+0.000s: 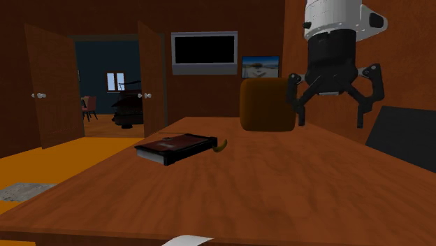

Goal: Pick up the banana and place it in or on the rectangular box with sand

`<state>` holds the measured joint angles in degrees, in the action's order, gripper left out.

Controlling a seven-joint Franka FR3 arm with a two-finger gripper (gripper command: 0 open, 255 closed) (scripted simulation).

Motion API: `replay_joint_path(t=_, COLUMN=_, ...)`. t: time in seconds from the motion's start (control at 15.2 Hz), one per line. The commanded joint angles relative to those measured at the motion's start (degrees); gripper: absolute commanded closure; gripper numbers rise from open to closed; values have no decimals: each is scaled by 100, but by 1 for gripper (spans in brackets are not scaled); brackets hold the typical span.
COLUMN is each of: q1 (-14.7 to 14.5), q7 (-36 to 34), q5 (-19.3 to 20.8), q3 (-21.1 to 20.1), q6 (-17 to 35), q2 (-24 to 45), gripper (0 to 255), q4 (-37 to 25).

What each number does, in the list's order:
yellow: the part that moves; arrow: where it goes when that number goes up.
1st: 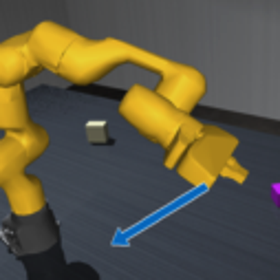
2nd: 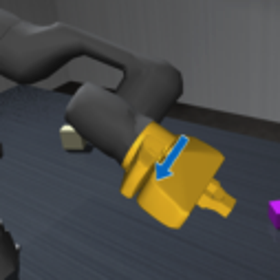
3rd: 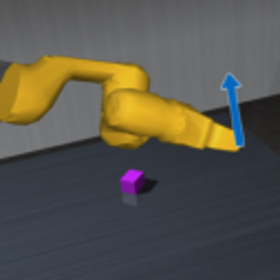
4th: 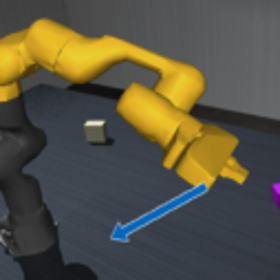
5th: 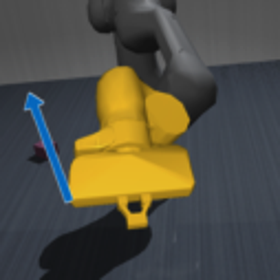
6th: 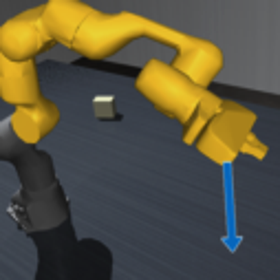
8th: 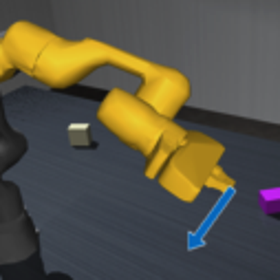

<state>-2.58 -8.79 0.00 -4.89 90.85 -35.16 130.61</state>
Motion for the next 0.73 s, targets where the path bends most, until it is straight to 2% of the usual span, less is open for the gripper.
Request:
replay_joint_path(t=0.0, q1=-78, q7=-160, q5=-143, q3=-146, q6=162, q2=306, gripper=0, q4=-150)
replay_joint_path(t=0.66, q1=-411, q7=-878, q5=-574, q3=-818, q6=968, q2=1875, gripper=0, q4=-987)
